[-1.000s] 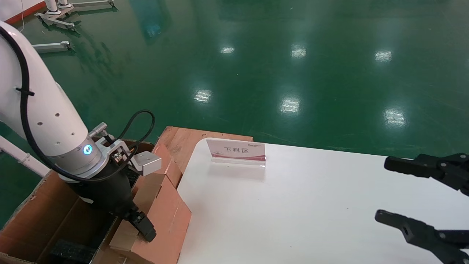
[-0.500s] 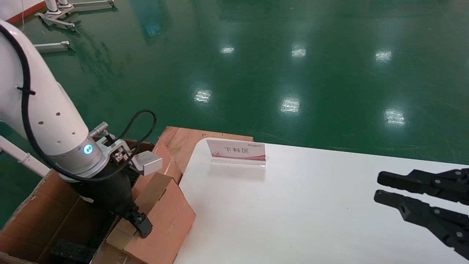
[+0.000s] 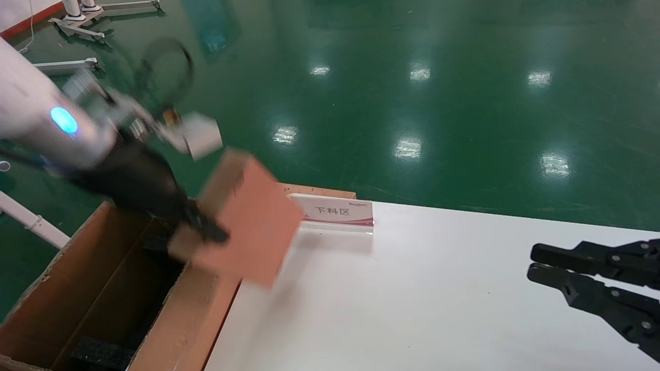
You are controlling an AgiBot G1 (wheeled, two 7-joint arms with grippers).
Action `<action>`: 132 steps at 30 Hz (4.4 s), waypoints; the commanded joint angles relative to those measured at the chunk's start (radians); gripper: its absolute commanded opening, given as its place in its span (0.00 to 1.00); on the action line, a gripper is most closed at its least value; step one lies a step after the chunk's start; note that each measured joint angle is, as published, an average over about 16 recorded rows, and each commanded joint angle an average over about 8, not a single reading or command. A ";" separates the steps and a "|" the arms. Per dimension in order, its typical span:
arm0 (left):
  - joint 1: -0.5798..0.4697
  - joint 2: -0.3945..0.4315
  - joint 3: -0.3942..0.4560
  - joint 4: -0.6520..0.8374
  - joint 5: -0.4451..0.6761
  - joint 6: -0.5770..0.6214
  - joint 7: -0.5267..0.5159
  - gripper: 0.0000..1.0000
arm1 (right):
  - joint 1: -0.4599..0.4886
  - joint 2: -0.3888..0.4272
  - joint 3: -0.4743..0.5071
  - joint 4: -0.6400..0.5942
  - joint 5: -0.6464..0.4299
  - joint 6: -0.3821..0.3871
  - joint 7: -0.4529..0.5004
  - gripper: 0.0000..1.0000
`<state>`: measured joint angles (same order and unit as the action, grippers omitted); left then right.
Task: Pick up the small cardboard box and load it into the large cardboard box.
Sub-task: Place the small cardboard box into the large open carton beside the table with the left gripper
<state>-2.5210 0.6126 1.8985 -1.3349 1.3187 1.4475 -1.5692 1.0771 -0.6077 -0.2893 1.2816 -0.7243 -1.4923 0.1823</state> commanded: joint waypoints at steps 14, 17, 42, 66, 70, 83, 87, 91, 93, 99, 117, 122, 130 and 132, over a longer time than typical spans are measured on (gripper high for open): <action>-0.289 -0.047 -0.047 0.089 0.100 0.132 0.120 0.00 | 0.000 0.000 -0.001 0.000 0.001 0.000 0.000 1.00; -0.318 -0.031 0.008 0.132 0.102 0.148 0.149 0.00 | 0.000 0.000 -0.001 0.000 0.001 0.000 -0.001 1.00; -0.494 0.095 0.734 0.419 -0.145 0.202 0.368 0.00 | 0.001 0.001 -0.003 0.000 0.002 0.001 -0.001 1.00; -0.357 0.029 0.861 0.563 -0.271 0.127 0.523 0.00 | 0.001 0.002 -0.004 0.000 0.003 0.002 -0.002 1.00; -0.341 0.009 0.868 0.576 -0.274 0.118 0.542 0.00 | 0.001 0.002 -0.004 0.000 0.003 0.002 -0.002 1.00; -0.258 -0.038 0.840 0.593 -0.288 0.039 0.566 0.00 | 0.001 0.002 -0.005 0.000 0.003 0.002 -0.003 1.00; -0.205 -0.033 0.833 0.599 -0.296 0.005 0.565 0.00 | 0.001 0.002 -0.005 0.000 0.004 0.002 -0.003 1.00; -0.151 -0.020 0.828 0.615 -0.301 -0.026 0.566 0.00 | 0.001 0.002 -0.006 0.000 0.004 0.002 -0.003 1.00; -0.124 -0.012 0.826 0.626 -0.303 -0.041 0.567 0.00 | 0.001 0.002 -0.006 0.000 0.004 0.002 -0.003 1.00; -0.055 0.005 0.820 0.661 -0.312 -0.070 0.577 0.00 | 0.001 0.002 -0.006 0.000 0.004 0.003 -0.003 1.00; 0.107 0.051 0.799 0.796 -0.347 -0.108 0.626 0.00 | 0.002 0.003 -0.007 0.000 0.005 0.003 -0.004 1.00; 0.141 0.061 0.791 0.827 -0.359 -0.114 0.639 0.00 | 0.002 0.003 -0.007 0.000 0.005 0.003 -0.004 1.00; 0.181 0.078 0.778 0.881 -0.378 -0.120 0.662 0.00 | 0.002 0.003 -0.008 0.000 0.005 0.003 -0.004 1.00; 0.190 0.084 0.774 0.895 -0.383 -0.122 0.667 0.00 | 0.002 0.003 -0.008 0.000 0.005 0.003 -0.004 1.00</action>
<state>-2.3288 0.6971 2.6730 -0.4407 0.9363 1.3265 -0.9028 1.0788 -0.6045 -0.2971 1.2815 -0.7189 -1.4890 0.1784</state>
